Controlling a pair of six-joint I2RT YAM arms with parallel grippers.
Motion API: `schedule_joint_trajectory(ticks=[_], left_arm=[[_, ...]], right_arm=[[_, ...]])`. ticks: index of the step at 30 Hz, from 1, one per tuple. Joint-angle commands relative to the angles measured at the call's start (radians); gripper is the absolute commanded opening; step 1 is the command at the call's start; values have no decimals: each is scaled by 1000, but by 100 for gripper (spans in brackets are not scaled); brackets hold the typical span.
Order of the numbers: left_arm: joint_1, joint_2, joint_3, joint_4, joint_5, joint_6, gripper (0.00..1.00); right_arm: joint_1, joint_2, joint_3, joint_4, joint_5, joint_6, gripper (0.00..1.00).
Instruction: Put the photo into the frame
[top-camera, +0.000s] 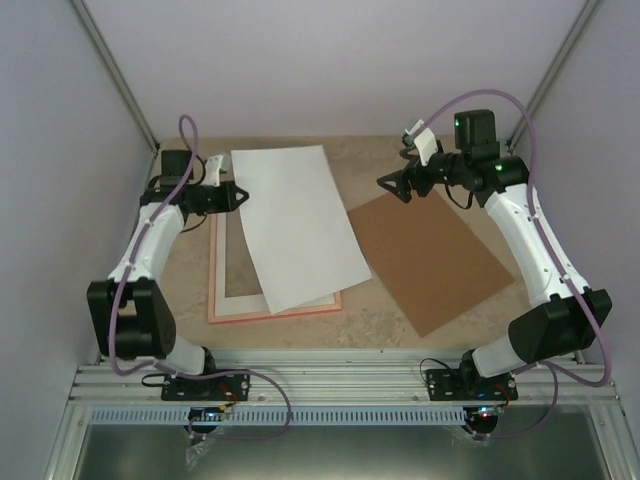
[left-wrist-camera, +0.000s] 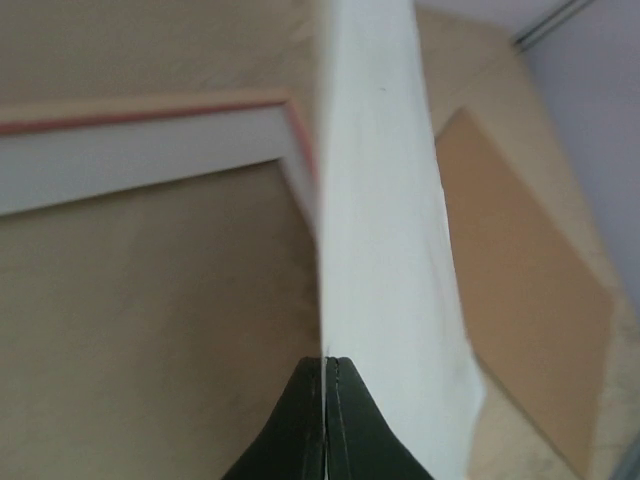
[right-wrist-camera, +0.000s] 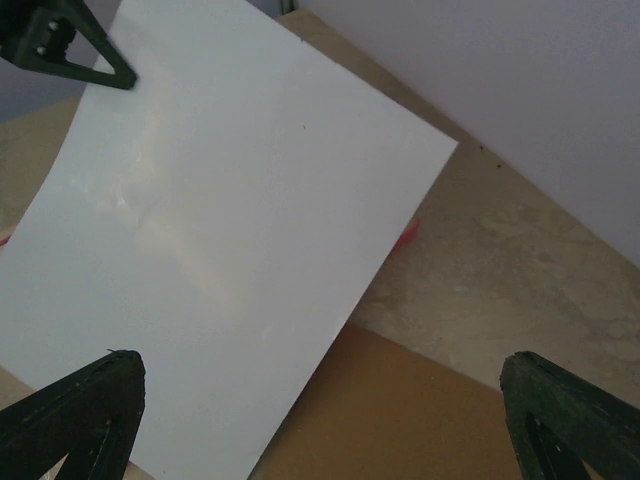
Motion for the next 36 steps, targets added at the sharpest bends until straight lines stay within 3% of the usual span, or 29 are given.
schedule_joint_trajectory(ticks=[1,7,14,28,36], left_arm=[[5,100,95,-91,-206,131,0],[10,232,168,-138,-315,231,0],[17,277,188,-143,-381,319,0],[23,393,312,-233,-249,456,0],[24,396,347,-291,-255,515,0]], right_arm=[[-2,-63,-93,105,-6,48,98],[-2,-83,-196,164,-53,92,98],[-1,-113,-287,221,-79,119,98],[-2,-135,-321,239,-70,123,98],[-2,-133,-317,237,-71,123,98]])
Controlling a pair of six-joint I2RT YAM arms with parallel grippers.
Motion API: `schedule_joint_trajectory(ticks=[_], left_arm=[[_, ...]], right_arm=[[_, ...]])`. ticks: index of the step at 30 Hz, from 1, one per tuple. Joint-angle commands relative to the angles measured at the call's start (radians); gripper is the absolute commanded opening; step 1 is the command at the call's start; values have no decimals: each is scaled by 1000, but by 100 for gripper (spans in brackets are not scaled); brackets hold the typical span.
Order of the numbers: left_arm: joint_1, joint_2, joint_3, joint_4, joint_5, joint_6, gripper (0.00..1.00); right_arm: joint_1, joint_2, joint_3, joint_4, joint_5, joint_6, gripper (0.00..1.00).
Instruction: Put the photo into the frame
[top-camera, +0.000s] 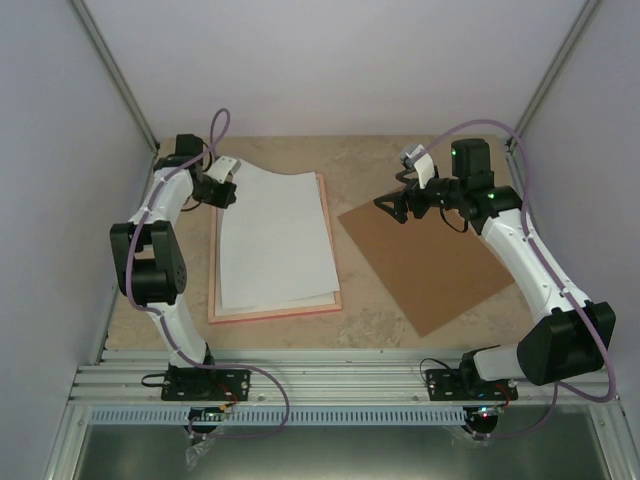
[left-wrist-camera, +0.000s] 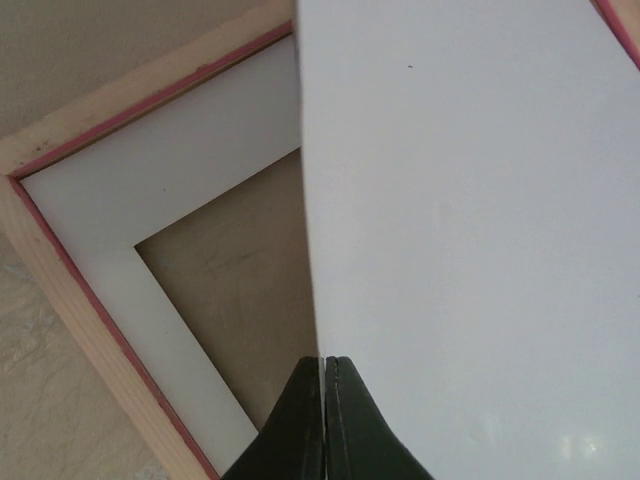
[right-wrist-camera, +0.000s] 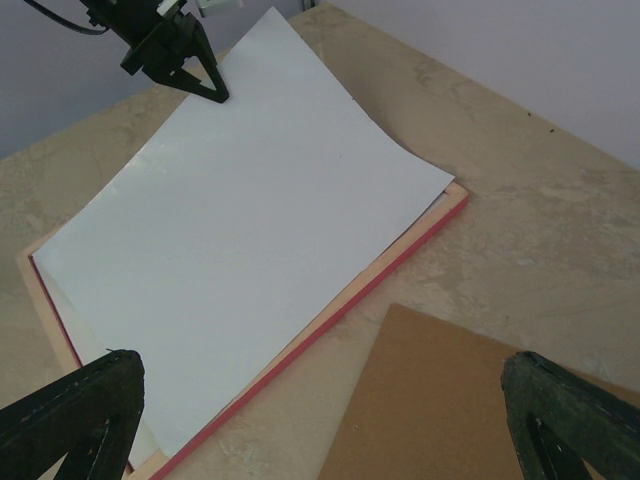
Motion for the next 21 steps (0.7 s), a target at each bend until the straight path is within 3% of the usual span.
schedule_joint_trajectory(ticks=[1,7,21], left_arm=[[4,3,8,-56,38,55,0],[4,-12,-54,-28,37,70,0],[5,20,6,-2,42,28,0]], right_arm=[[-1,-16,-9,15,-13,9,98],[-1,-19,-13,17,-13,9,98],[-1,-21,-17,17,-16,9,98]])
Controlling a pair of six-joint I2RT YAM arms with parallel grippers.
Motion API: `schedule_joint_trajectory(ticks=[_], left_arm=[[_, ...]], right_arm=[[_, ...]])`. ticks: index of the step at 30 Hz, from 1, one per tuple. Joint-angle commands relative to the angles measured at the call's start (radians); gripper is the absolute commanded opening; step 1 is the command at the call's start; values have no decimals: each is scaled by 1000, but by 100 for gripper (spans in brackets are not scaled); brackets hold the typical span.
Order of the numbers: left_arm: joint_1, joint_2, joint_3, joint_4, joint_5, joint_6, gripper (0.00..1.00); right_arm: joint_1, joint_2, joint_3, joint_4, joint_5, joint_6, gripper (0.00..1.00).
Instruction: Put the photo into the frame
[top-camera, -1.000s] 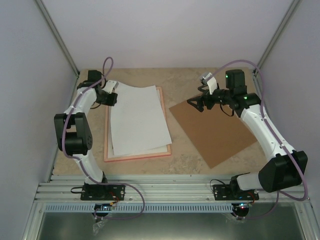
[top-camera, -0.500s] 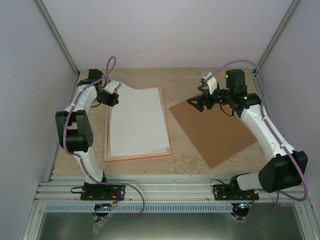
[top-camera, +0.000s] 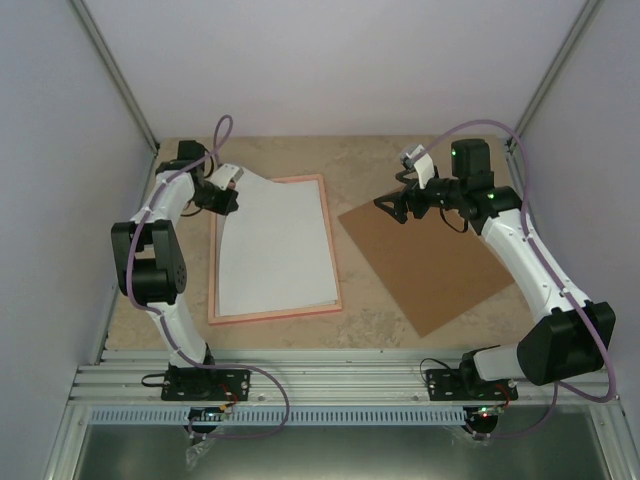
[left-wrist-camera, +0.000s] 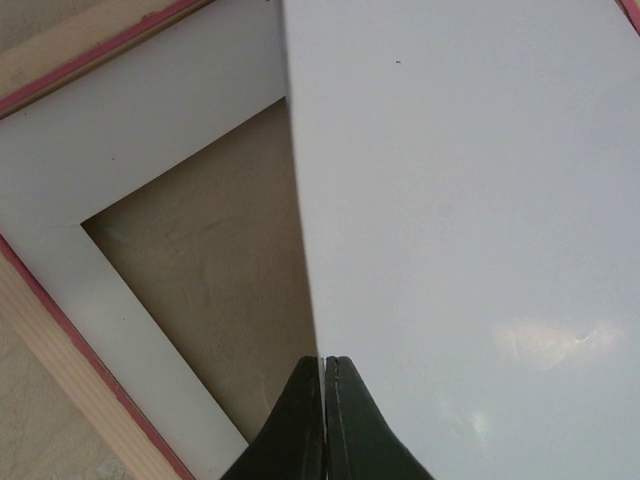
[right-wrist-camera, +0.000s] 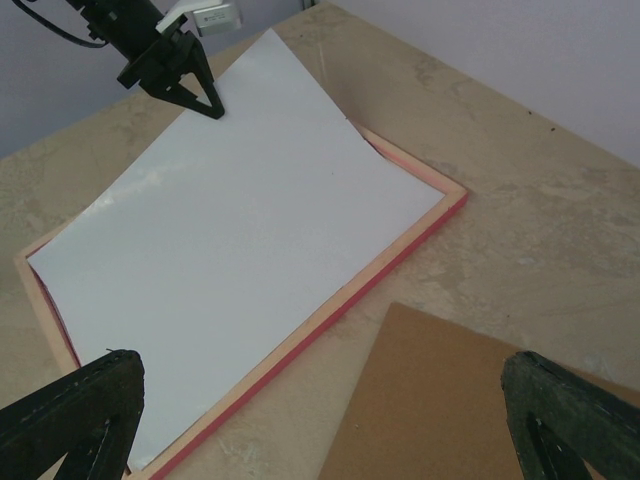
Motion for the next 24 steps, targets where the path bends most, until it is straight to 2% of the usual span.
schedule_joint_trajectory(ticks=[1,10,24], left_arm=[[4,23,47,16,15,-11,0],[4,63,111,-15,7,0,0],[-1,33,26,12,53,-28,0]], right_arm=[[0,-21,-15,14,-16,8,98],[-1,-17,-14,17,-19,10,98],[-1,-12,-11,15,-19,12,98]])
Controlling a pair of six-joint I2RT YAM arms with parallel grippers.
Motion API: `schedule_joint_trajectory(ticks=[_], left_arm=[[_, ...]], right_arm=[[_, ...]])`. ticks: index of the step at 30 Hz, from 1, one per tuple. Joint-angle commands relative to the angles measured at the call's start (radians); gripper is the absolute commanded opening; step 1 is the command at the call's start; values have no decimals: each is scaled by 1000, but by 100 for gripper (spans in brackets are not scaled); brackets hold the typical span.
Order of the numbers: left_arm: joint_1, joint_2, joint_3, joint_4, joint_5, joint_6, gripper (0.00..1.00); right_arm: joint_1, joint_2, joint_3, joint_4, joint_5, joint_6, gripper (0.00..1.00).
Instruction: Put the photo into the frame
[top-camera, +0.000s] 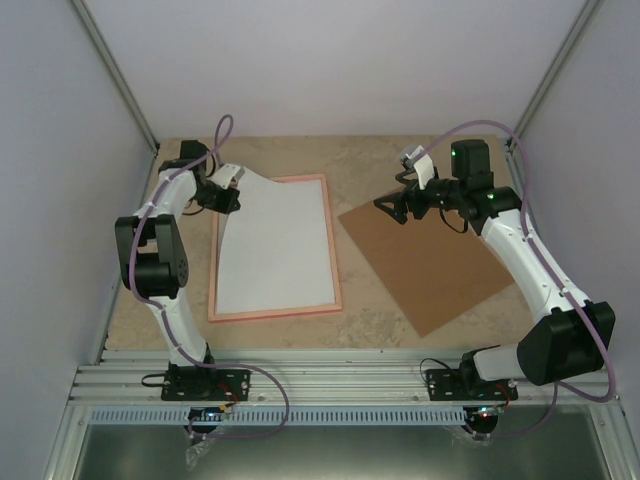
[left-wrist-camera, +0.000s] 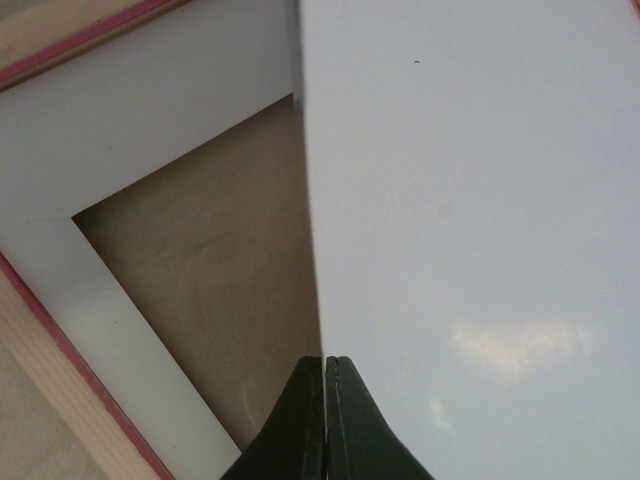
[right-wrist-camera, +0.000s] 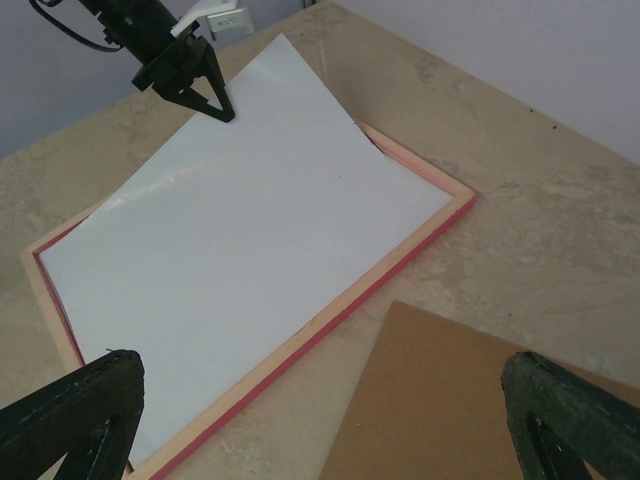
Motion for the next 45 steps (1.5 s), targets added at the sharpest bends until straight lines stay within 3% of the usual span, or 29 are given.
schedule_joint_trajectory(ticks=[1,4,5,14,20,23,33,45], left_arm=[[-1,-19,-9,2,42,-12,0],[0,-29,-13,18,25,-19,0],[1,-35,-14,26,16,-23,5],[-2,-166,-34,91,-160,-75,64],[3,-263,-96,156,-330,-73,83],[11,-291,-143,166,-320,-63,85],[138,-279,-321,146,-116,-71,78],[144,-201,-453,205,20,-125,76]], right_arm=[[-1,-13,-6,15,-17,11,98],[-1,-17,-7,17,-16,10,98],[-1,-18,-8,15,-16,9,98],[0,-23,-9,14,-13,4,98],[-1,-20,-10,14,-12,-4,98],[-1,-22,-12,14,-5,-14,98],[-22,-42,-90,-17,58,-119,98],[-157,-29,-146,-73,49,-218,98]])
